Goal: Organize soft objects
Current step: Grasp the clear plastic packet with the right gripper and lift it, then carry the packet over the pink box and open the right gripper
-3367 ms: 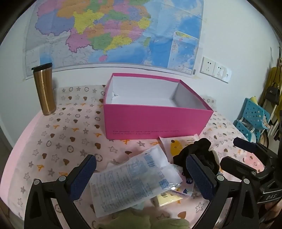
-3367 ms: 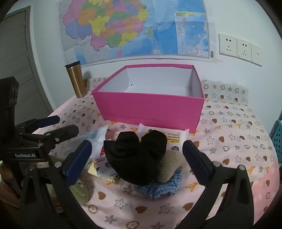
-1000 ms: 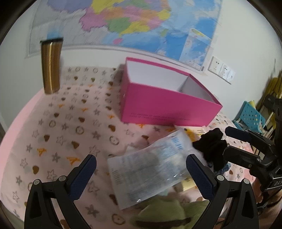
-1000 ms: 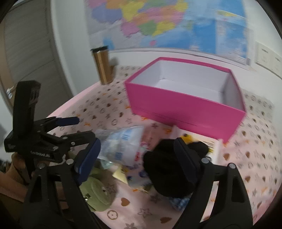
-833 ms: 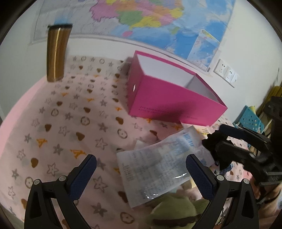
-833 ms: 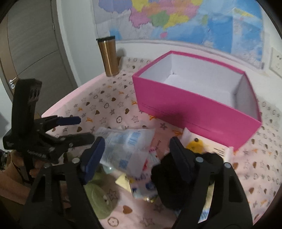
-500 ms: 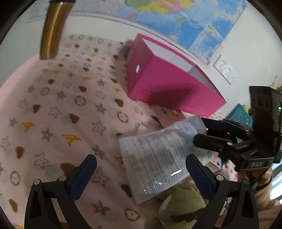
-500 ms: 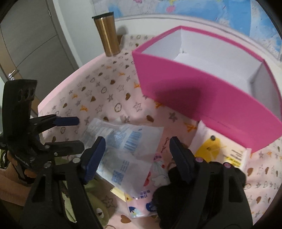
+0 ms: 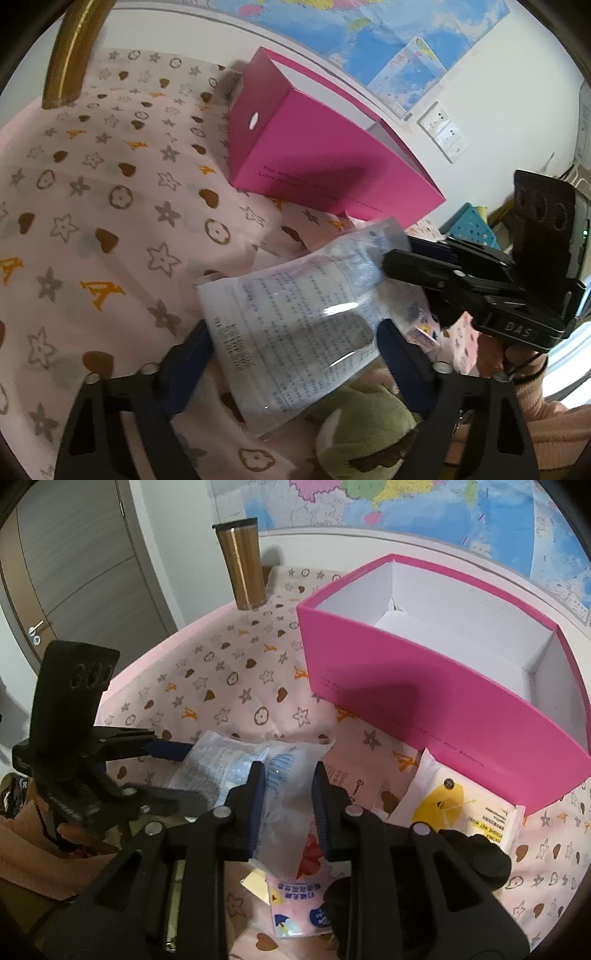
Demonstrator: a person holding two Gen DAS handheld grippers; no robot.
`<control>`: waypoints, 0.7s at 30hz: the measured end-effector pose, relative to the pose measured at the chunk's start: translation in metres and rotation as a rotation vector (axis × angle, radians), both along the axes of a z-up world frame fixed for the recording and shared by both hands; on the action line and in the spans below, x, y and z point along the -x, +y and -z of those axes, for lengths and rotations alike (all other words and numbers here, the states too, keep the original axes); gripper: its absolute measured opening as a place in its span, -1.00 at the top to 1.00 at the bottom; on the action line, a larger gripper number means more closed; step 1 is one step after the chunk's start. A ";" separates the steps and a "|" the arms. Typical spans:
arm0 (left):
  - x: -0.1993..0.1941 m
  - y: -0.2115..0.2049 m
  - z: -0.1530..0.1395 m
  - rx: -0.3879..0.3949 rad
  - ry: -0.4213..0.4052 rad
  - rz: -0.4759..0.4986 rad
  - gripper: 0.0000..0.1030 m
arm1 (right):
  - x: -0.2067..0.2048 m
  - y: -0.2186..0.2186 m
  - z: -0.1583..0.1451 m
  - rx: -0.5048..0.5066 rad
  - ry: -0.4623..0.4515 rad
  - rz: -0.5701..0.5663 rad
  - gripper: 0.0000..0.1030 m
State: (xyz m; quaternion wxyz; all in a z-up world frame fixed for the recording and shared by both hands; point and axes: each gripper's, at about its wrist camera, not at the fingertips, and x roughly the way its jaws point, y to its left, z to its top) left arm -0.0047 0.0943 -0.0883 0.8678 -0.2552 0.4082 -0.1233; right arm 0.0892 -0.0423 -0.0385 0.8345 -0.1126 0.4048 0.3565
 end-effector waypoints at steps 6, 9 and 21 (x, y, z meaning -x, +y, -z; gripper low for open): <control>0.000 0.005 -0.013 -0.028 -0.012 -0.050 -0.15 | 0.004 -0.015 -0.014 -0.065 -0.013 0.033 0.52; 0.001 0.001 -0.027 -0.071 -0.041 -0.053 -0.15 | 0.007 -0.023 -0.024 -0.093 -0.035 0.049 0.55; -0.025 -0.024 -0.094 -0.181 -0.165 -0.007 -0.16 | 0.003 -0.056 -0.074 -0.220 -0.122 0.119 0.59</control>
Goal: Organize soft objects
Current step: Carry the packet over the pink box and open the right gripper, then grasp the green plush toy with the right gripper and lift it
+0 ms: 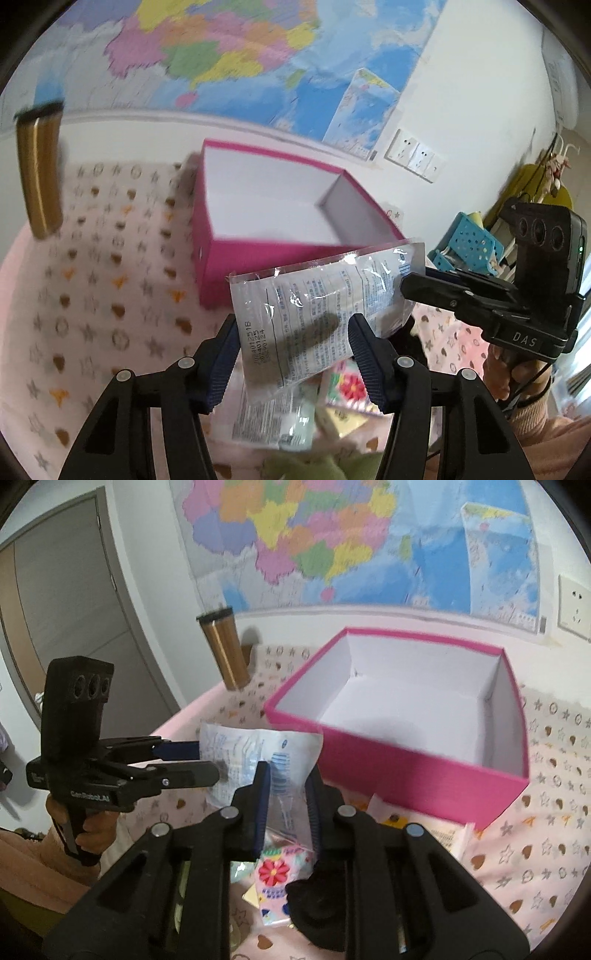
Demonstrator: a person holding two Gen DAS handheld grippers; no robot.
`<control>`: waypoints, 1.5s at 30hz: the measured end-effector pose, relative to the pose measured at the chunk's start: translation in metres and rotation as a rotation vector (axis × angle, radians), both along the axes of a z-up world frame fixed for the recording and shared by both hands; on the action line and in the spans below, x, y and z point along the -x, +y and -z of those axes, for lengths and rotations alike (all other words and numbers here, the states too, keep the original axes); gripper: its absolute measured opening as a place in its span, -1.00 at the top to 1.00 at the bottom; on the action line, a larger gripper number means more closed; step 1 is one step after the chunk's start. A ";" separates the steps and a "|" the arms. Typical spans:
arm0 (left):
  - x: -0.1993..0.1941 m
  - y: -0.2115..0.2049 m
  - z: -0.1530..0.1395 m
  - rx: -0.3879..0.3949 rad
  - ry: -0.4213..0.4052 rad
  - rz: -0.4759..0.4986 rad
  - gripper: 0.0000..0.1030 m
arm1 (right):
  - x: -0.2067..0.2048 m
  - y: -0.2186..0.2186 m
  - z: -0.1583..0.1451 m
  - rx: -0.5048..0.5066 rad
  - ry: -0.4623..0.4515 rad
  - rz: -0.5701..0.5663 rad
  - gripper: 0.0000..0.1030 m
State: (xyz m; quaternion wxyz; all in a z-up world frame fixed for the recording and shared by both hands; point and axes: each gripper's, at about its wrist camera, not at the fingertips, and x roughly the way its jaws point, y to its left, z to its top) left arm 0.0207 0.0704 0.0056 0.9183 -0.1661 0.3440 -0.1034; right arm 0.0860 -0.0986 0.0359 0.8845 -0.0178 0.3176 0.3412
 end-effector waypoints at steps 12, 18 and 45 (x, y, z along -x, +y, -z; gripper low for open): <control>-0.054 -0.012 -0.059 -0.140 -0.074 -0.005 -0.16 | -0.059 -0.019 -0.032 -0.100 -0.024 0.064 0.59; -0.093 -0.011 -0.060 -0.181 -0.035 -0.022 -0.16 | -0.097 -0.024 -0.023 -0.136 0.037 0.107 0.59; -0.116 0.009 -0.033 -0.233 0.029 -0.109 -0.36 | -0.092 -0.024 -0.009 -0.081 0.107 0.110 0.06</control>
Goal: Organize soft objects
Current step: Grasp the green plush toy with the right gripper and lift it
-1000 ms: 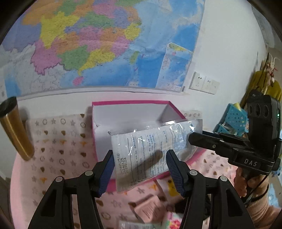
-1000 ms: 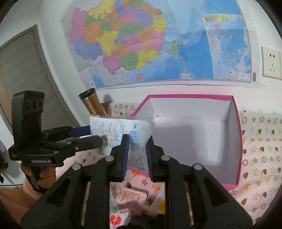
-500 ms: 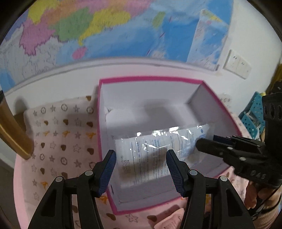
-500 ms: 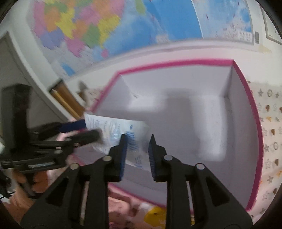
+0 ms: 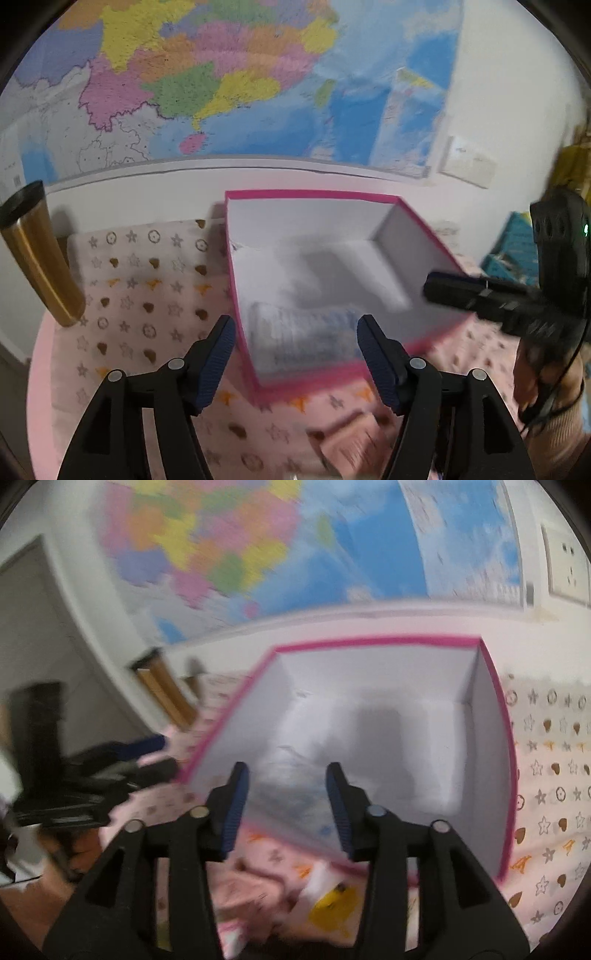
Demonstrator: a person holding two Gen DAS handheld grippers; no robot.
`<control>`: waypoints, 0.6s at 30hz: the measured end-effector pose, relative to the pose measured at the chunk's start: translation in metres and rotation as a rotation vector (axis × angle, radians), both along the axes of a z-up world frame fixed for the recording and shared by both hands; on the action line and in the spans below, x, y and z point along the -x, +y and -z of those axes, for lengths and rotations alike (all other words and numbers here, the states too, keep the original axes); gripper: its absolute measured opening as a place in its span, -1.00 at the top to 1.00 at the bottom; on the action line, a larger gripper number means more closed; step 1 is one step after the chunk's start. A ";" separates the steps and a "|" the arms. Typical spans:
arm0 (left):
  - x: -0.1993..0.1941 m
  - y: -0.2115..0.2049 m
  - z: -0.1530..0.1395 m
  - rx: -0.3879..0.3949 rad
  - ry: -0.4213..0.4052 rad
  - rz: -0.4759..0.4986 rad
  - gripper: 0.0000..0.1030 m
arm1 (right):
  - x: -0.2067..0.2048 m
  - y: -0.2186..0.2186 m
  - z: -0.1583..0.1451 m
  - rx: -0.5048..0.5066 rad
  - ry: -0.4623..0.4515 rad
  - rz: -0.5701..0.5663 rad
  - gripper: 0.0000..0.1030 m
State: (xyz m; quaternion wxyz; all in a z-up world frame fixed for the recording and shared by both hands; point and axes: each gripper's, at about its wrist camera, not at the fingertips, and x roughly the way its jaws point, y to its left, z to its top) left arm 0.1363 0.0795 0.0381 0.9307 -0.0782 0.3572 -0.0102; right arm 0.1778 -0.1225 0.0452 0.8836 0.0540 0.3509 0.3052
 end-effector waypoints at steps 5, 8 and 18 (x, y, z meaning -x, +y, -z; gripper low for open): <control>0.057 -0.001 0.004 0.054 -0.034 0.085 -0.37 | 0.064 -0.003 -0.028 -0.029 -0.082 -0.143 0.05; 0.091 -0.005 0.012 0.085 -0.032 0.123 -0.38 | 0.103 -0.013 -0.030 -0.028 -0.097 -0.214 -0.01; 0.169 -0.018 0.057 0.148 0.029 0.173 -0.40 | 0.172 0.006 0.063 0.097 0.107 -0.332 -0.16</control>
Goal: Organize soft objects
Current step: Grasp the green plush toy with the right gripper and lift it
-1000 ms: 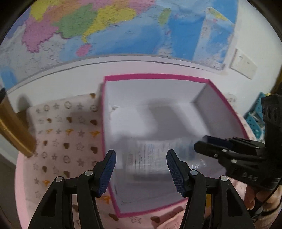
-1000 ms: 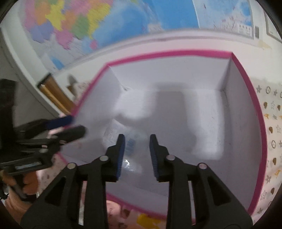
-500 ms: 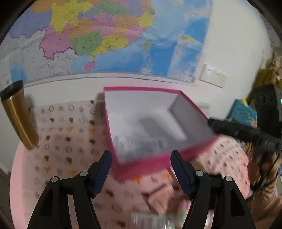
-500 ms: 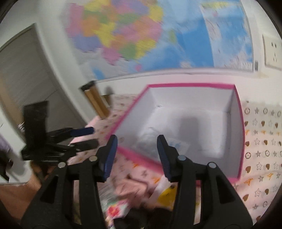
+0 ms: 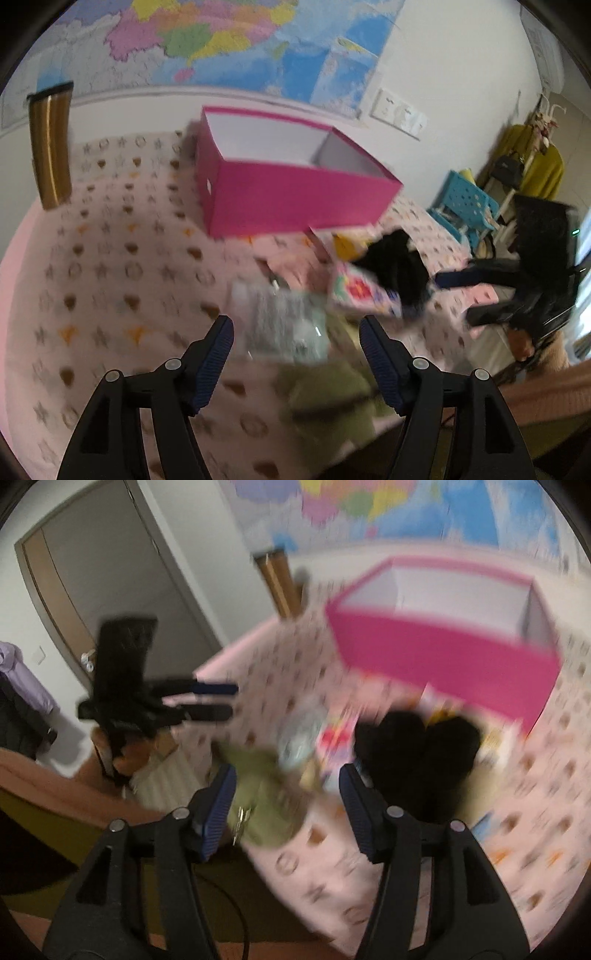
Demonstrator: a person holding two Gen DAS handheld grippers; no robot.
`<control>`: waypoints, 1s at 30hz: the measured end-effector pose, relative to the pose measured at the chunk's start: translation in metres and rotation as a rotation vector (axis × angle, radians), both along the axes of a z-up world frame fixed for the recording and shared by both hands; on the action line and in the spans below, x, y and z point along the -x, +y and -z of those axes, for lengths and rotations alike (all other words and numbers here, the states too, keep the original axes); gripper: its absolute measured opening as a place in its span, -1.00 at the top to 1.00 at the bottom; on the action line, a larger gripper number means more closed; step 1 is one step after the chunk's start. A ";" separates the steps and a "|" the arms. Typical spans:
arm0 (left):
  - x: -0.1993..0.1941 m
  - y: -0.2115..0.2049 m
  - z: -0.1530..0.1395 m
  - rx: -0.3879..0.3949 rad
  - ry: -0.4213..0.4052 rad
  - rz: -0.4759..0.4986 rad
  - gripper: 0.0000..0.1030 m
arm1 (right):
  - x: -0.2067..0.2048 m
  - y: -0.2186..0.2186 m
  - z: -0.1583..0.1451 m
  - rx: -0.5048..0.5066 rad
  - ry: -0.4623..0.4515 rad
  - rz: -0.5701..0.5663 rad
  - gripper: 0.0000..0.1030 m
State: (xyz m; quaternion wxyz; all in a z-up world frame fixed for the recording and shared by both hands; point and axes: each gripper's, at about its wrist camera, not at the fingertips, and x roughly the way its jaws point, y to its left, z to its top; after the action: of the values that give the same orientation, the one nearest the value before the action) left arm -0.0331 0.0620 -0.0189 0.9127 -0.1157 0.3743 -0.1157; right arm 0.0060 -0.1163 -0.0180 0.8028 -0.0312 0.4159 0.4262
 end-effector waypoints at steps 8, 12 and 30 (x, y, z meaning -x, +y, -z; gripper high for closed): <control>0.032 -0.013 0.016 0.031 0.046 0.047 -0.41 | 0.003 0.027 0.044 0.025 0.084 -0.029 -0.25; 0.038 -0.017 0.027 0.038 0.083 0.059 -0.41 | 0.002 0.029 0.049 0.000 0.076 -0.011 -0.25; 0.041 -0.023 0.009 0.083 0.027 0.039 -0.07 | 0.015 0.033 -0.004 -0.039 -0.093 -0.041 0.04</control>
State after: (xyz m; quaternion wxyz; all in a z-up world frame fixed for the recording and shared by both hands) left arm -0.0746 0.0385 -0.0281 0.8996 -0.1480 0.3836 -0.1472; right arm -0.0090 -0.0829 -0.0138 0.8127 -0.0438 0.3690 0.4487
